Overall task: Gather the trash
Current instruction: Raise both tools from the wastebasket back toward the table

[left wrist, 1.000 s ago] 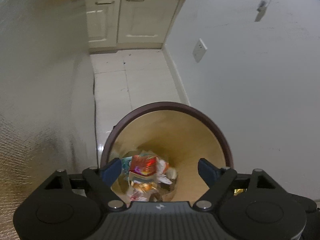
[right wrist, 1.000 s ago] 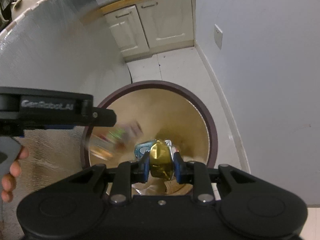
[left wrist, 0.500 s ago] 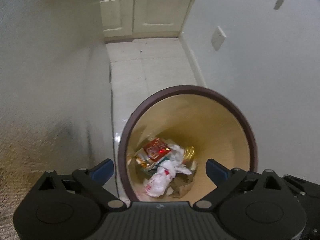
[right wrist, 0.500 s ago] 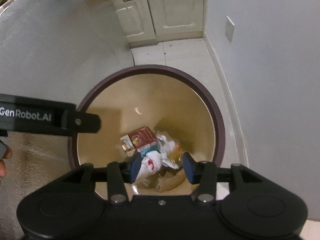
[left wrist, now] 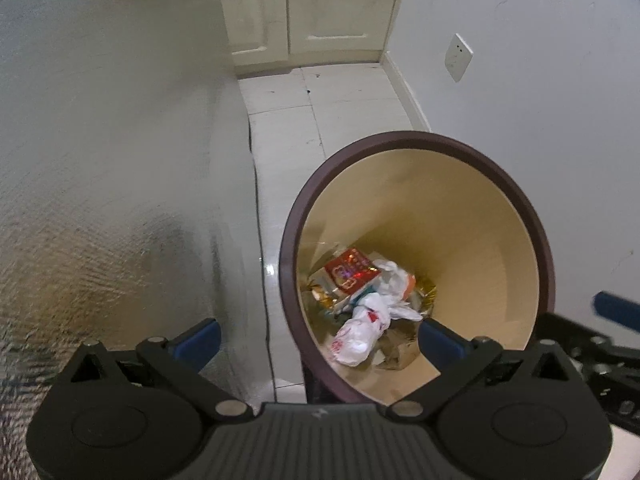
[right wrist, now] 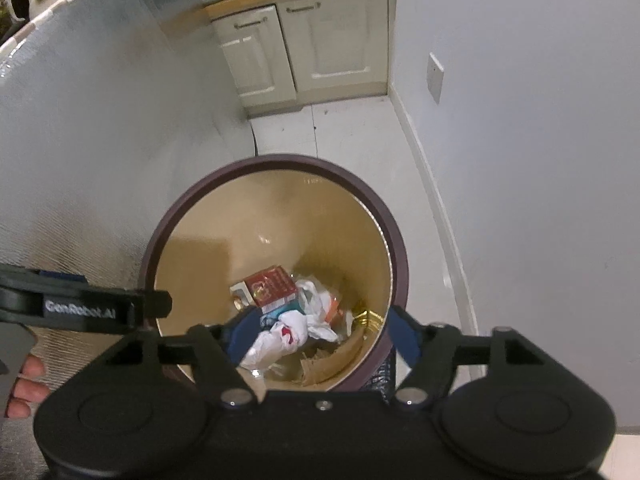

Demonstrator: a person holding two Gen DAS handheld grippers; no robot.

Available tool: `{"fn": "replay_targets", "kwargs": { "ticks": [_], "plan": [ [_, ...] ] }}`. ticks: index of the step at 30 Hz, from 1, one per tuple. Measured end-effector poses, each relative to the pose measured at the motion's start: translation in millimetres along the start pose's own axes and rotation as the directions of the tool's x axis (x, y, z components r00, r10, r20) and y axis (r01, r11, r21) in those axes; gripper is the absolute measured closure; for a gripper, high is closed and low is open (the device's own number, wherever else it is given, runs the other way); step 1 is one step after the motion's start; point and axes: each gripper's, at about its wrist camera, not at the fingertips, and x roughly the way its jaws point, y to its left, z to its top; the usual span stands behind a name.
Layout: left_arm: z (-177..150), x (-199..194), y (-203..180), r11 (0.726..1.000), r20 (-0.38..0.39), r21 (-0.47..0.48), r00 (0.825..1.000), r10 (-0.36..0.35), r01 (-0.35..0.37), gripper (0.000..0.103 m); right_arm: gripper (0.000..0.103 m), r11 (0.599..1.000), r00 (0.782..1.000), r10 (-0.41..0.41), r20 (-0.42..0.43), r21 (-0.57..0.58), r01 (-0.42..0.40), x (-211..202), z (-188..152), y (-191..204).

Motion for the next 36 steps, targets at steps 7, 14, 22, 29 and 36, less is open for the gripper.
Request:
{"fn": "replay_targets", "kwargs": {
  "ticks": [7, 14, 22, 29, 36],
  "plan": [
    [-17.9, -7.3, 1.5, 0.999, 0.002, 0.008, 0.999, 0.039, -0.039, 0.0, 0.01, 0.999, 0.999, -0.034, 0.026, 0.008, 0.034, -12.5, -2.0, -4.4],
    [-29.0, -23.1, -0.4, 0.999, 0.04, 0.016, 0.998, 0.048, -0.049, 0.0, 0.0, 0.996, 0.995, -0.091, 0.039, -0.004, 0.091, -24.7, -10.9, -10.0],
    [-46.2, -48.0, -5.0, 1.0, 0.08, 0.025, 0.997, 0.012, -0.014, 0.0, 0.0, 0.991, 0.99, -0.135, 0.047, 0.01, 0.134, -39.7, -24.3, -20.6],
    [-56.8, -78.7, -11.7, 0.999, 0.15, 0.041, 0.989, -0.012, 0.005, 0.0, 0.0, 0.988, 0.984, -0.156, 0.091, 0.019, 0.155, -65.6, -34.5, -20.3],
    [-66.7, -111.7, -13.9, 0.999, 0.223, 0.053, 0.975, -0.021, 0.01, 0.0, 0.0, 0.983, 0.972, -0.184, 0.144, 0.034, 0.181, -100.1, -43.5, -21.3]
  ]
}}
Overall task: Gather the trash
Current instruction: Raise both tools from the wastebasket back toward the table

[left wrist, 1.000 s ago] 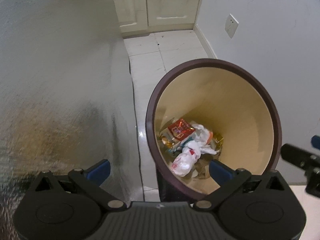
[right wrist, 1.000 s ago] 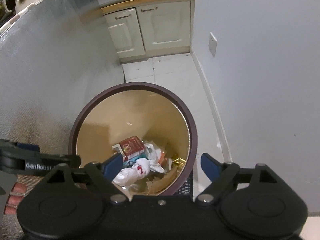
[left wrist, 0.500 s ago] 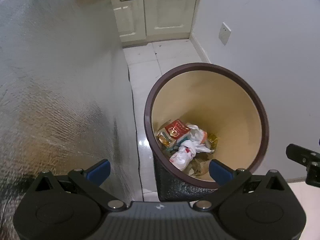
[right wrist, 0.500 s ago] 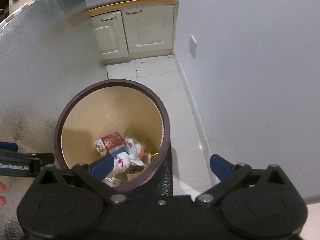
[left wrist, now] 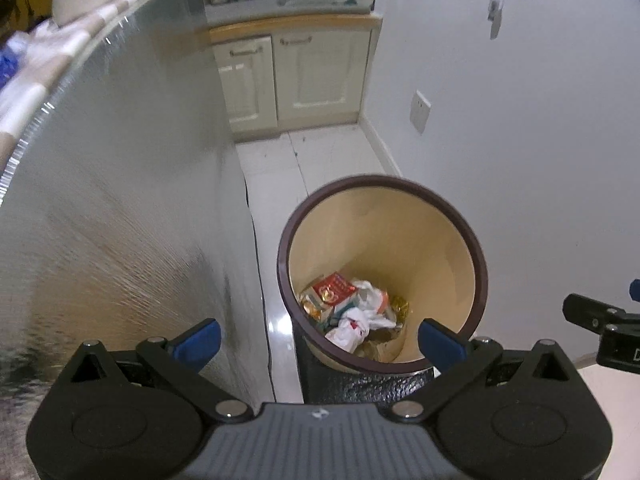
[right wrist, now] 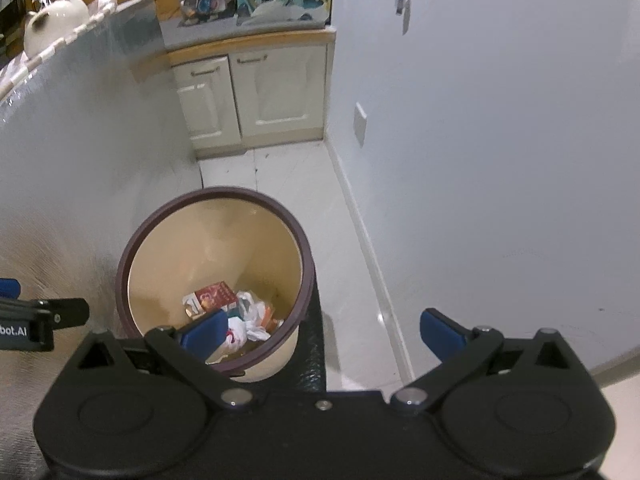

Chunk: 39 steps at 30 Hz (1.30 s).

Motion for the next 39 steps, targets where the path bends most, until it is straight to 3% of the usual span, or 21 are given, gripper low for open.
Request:
{"fn": "replay_targets", "kwargs": {
  "ticks": [17, 30, 39],
  "plan": [
    [-17.5, -80.4, 0.9, 0.999, 0.179, 0.015, 0.983, -0.048, 0.046, 0.0, 0.0, 1.0, 0.986, -0.007, 0.164, 0.017, 0.004, -92.4, -11.5, -1.2],
    [-25.7, -144.7, 10.1, 0.997, 0.335, 0.033, 0.939, -0.077, 0.07, 0.0, 0.0, 1.0, 0.956, 0.012, 0.293, -0.003, -0.011, -148.5, -9.5, 6.2],
    [-28.0, -188.5, 38.3, 0.997, 0.416, 0.011, 0.906, -0.074, 0.076, 0.0, 0.0, 0.998, 0.919, 0.066, 0.388, -0.044, -0.054, -180.5, 1.7, 32.3]
  ]
}}
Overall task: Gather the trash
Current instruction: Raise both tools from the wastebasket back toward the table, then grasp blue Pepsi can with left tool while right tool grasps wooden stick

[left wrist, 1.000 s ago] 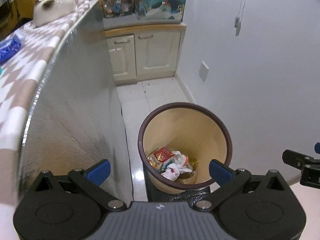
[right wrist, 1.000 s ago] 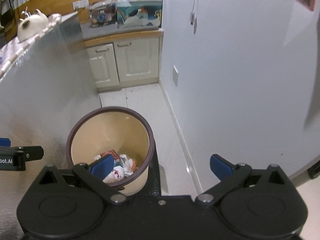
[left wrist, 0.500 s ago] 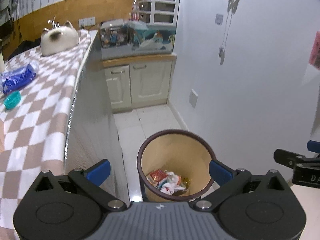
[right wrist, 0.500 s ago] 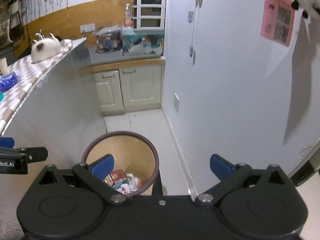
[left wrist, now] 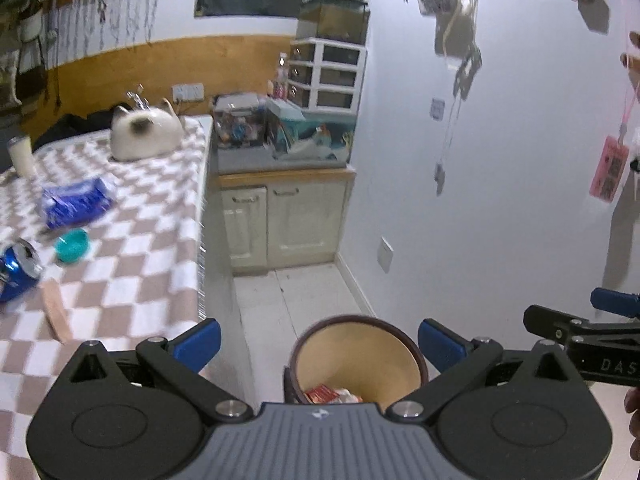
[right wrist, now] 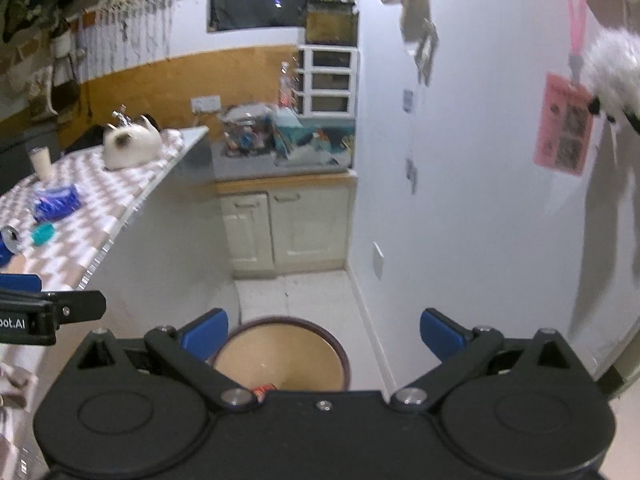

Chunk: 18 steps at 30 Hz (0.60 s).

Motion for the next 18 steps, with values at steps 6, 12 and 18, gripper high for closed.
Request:
{"fn": "replay_targets", "kwargs": {
  "ticks": [6, 12, 18],
  "plan": [
    [12.8, -24.0, 30.5, 0.999, 0.061, -0.004, 0.997, 0.049, -0.049, 0.0, 0.0, 0.997, 0.997, 0.057, 0.055, -0.045, -0.055, -9.3, 16.4, 35.2],
    [18.9, -42.2, 69.1, 0.995, 0.091, -0.029, 0.991, 0.095, -0.093, 0.0, 0.0, 0.991, 0.991, 0.108, 0.08, -0.091, -0.101, -7.7, 29.6, 74.1],
    [21.2, -56.8, 110.4, 0.988, 0.105, -0.054, 0.983, 0.153, -0.148, 0.0, 0.0, 0.981, 0.984, 0.161, 0.079, -0.121, -0.15, 0.5, 36.2, 110.6]
  ]
}}
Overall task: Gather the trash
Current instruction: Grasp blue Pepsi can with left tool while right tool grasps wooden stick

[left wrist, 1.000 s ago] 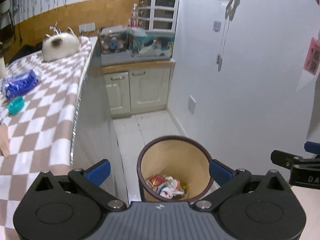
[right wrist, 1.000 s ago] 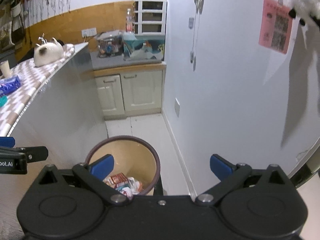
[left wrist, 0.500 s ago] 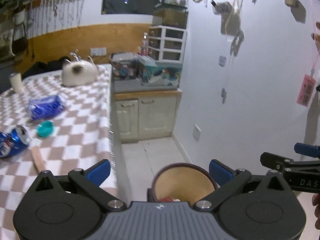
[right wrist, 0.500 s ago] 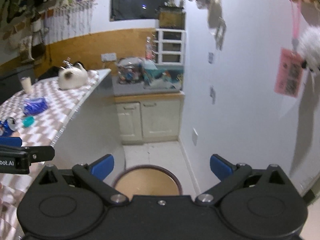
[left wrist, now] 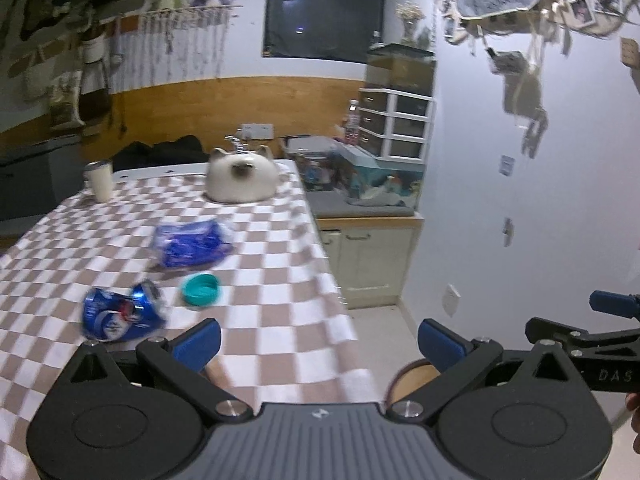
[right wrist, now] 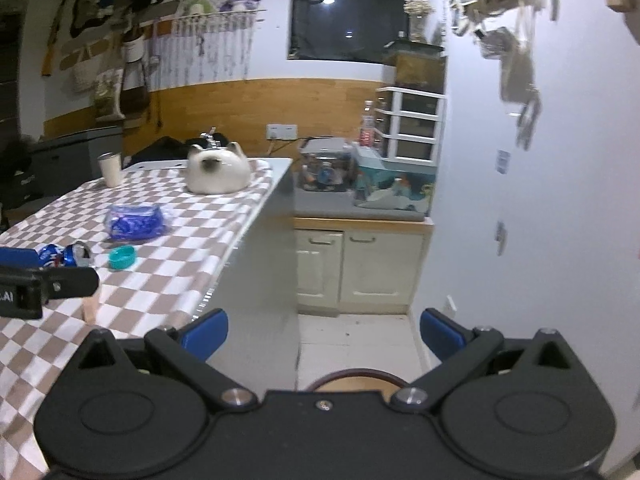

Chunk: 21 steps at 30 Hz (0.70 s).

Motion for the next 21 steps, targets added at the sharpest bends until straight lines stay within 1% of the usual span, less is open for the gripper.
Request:
{"fn": "replay_targets", "kwargs": {
  "ticks": [7, 12, 16, 18, 21],
  "plan": [
    [0.6, 0.7, 54.9, 0.996, -0.008, -0.028, 0.996, 0.086, -0.086, 0.0, 0.0, 0.998, 0.998, 0.062, -0.006, -0.029, -0.063, 17.3, 6.2, 39.2],
    [-1.8, 8.2, 95.4, 0.989, -0.037, -0.047, 0.99, 0.137, -0.139, 0.0, 0.0, 0.992, 0.993, 0.114, -0.005, -0.045, -0.115, 29.7, 10.7, 67.3],
    [-2.3, 15.1, 124.4, 0.982, -0.059, -0.033, 0.982, 0.181, -0.183, 0.0, 0.0, 0.986, 0.989, 0.15, -0.007, -0.067, -0.15, 41.4, 15.0, 92.4],
    [-2.3, 20.1, 138.2, 0.98, -0.073, -0.03, 0.979, 0.192, -0.195, 0.0, 0.0, 0.982, 0.984, 0.177, -0.016, -0.068, -0.178, 48.1, 16.2, 103.7],
    [-1.0, 29.9, 157.0, 0.98, -0.088, -0.054, 0.978, 0.189, -0.194, 0.0, 0.0, 0.973, 0.974, 0.226, -0.025, -0.049, -0.227, 57.3, 17.6, 116.1]
  ]
}}
